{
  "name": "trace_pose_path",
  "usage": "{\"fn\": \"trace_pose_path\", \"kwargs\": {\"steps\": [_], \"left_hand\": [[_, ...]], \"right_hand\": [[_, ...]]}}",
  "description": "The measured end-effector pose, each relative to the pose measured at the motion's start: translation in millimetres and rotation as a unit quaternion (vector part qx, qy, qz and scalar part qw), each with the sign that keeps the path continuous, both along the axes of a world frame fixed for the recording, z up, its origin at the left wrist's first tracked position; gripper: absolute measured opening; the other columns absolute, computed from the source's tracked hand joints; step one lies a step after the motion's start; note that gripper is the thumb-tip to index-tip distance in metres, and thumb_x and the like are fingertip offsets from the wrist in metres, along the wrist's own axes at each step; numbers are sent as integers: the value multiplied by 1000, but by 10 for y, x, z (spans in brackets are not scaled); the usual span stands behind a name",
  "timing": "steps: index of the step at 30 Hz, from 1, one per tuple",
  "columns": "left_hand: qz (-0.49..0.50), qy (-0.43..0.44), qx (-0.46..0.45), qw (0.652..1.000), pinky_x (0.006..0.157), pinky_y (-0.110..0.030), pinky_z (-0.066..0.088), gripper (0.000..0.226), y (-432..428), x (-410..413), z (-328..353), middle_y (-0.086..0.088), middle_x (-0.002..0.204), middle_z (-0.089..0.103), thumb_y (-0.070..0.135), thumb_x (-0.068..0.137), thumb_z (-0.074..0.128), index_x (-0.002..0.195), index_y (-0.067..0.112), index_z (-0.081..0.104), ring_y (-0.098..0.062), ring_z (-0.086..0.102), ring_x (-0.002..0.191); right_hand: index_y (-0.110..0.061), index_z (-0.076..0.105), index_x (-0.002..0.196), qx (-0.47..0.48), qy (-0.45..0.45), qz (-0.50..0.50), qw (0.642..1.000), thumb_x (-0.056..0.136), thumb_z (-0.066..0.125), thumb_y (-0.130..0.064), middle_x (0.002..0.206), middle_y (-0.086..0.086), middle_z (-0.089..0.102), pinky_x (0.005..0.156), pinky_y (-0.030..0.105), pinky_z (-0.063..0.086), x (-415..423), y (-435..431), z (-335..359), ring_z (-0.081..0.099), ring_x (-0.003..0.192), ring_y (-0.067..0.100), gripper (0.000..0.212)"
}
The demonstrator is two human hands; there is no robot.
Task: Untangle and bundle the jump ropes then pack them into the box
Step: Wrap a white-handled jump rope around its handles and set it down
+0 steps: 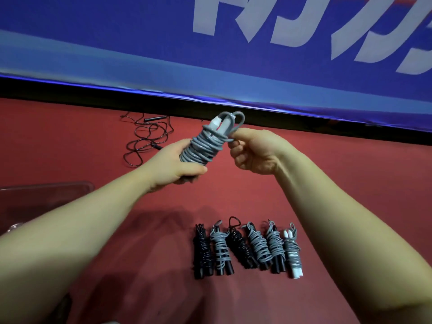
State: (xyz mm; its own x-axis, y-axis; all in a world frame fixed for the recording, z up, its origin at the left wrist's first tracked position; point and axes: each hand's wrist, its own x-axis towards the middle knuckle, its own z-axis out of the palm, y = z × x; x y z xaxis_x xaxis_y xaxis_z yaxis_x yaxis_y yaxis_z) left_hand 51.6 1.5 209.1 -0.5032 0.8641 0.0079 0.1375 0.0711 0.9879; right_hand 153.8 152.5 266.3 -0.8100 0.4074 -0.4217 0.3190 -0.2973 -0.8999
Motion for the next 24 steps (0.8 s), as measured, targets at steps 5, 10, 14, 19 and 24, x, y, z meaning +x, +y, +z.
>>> {"fn": "trace_pose_path", "kwargs": {"steps": [5,10,14,19,24], "left_hand": [[-14,70,-67,995,40,-19,33,28,-42,-30,37,3,51,56,-3,79,69,89,20,55,-8,47,43],[9,75,-80,994,40,-21,31,27,-4,-28,63,3,51,55,-3,80,65,89,20,55,-10,46,42],[65,171,-102,978,45,-13,39,27,38,-38,39,10,52,56,6,73,68,82,30,57,-7,51,44],[101,212,-137,962,60,-23,47,24,81,-10,-7,6,64,60,14,72,69,92,25,61,-15,57,57],[137,256,-170,942,69,-35,48,24,101,-34,-6,0,74,63,20,73,69,95,19,61,-24,61,70]], "right_hand": [[-18,53,73,61,55,-62,995,89,61,-8,61,-2,47,39,11,25,45,-27,-104,40,42,3,20],[-16,57,76,1,109,-121,987,89,61,-9,58,-2,51,38,10,37,13,-60,-123,44,42,2,15],[-10,62,80,14,106,-119,987,89,54,4,56,0,59,51,14,52,-22,-43,-162,52,48,5,18],[-10,63,76,118,77,-122,983,86,51,12,49,-2,55,47,12,46,-36,-43,-227,46,44,5,27],[-11,48,91,55,125,-208,969,85,58,9,65,7,57,46,15,49,-65,-38,-243,56,42,6,23]]}}
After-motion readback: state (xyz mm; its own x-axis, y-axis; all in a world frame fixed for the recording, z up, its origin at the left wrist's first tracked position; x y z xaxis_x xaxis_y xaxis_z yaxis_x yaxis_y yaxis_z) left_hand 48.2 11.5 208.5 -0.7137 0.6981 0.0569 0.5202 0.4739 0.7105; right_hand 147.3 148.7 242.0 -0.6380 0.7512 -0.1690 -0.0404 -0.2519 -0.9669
